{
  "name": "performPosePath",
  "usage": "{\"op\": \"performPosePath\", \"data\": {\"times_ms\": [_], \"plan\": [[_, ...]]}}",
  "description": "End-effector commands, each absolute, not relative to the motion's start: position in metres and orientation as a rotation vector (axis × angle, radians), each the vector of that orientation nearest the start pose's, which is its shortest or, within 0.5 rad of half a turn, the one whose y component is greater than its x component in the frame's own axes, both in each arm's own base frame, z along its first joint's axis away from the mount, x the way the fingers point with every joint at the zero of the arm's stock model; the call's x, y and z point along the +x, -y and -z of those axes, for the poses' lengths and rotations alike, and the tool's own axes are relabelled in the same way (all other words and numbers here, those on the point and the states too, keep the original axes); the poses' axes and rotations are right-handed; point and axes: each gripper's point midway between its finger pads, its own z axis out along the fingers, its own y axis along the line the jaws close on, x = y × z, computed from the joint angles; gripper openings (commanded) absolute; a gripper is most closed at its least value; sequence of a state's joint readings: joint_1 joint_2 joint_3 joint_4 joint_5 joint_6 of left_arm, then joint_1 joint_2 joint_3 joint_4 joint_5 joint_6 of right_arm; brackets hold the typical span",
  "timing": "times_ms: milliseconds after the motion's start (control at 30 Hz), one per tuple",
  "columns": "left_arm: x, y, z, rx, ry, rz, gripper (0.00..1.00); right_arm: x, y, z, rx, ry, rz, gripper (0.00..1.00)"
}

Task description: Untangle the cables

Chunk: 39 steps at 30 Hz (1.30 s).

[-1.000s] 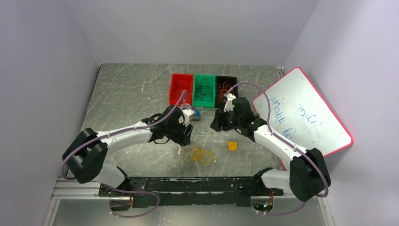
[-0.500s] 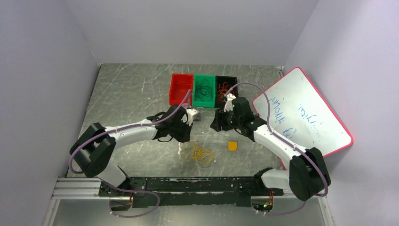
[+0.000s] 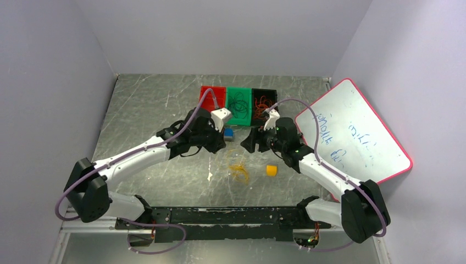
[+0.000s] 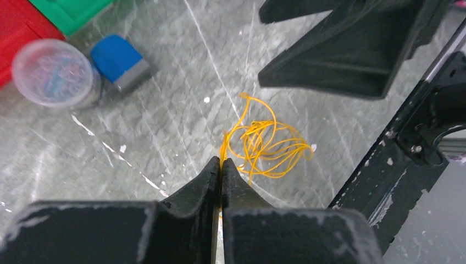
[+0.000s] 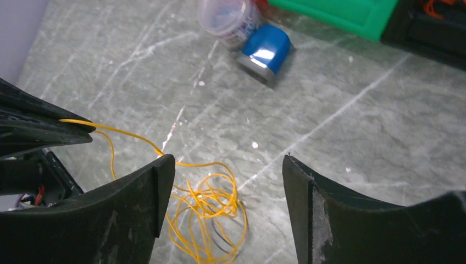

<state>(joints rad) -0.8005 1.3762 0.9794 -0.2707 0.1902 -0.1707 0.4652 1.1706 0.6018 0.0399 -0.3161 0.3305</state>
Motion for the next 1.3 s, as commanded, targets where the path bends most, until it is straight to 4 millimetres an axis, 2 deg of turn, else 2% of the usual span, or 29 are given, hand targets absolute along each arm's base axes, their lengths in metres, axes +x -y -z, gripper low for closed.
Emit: {"op": "performPosePath", "data": {"times_ms": [0,200,300,467,700,833,1000,1267], "plan": [[0.243,0.307,-0.189,0.808,-2.104,0.728,0.07,0.282,-0.234,-0.164,-0.354,-1.933,-0.939,0.78],[0.250,0.306,-0.212,0.773,-2.079,0.704,0.07,0.279,-0.257,-0.187,-0.421,-1.805,-0.992,0.81],[0.254,0.305,-0.223,0.755,-2.068,0.691,0.07,0.275,-0.265,-0.191,-0.442,-1.769,-1.012,0.81],[0.256,0.307,-0.243,0.729,-2.038,0.705,0.07,0.275,-0.276,-0.189,-0.470,-1.752,-1.035,0.80],[0.257,0.311,-0.281,0.745,-1.958,0.737,0.07,0.290,-0.294,-0.177,-0.444,-1.766,-1.062,0.77],[0.262,0.311,-0.332,0.722,-1.860,0.743,0.07,0.292,-0.307,-0.162,-0.464,-1.810,-1.073,0.73],[0.271,0.302,-0.388,0.734,-1.769,0.677,0.07,0.283,-0.315,-0.131,-0.488,-1.886,-1.072,0.69],[0.293,0.283,-0.444,0.694,-1.680,0.575,0.07,0.266,-0.308,-0.090,-0.465,-1.993,-1.032,0.63]]}}
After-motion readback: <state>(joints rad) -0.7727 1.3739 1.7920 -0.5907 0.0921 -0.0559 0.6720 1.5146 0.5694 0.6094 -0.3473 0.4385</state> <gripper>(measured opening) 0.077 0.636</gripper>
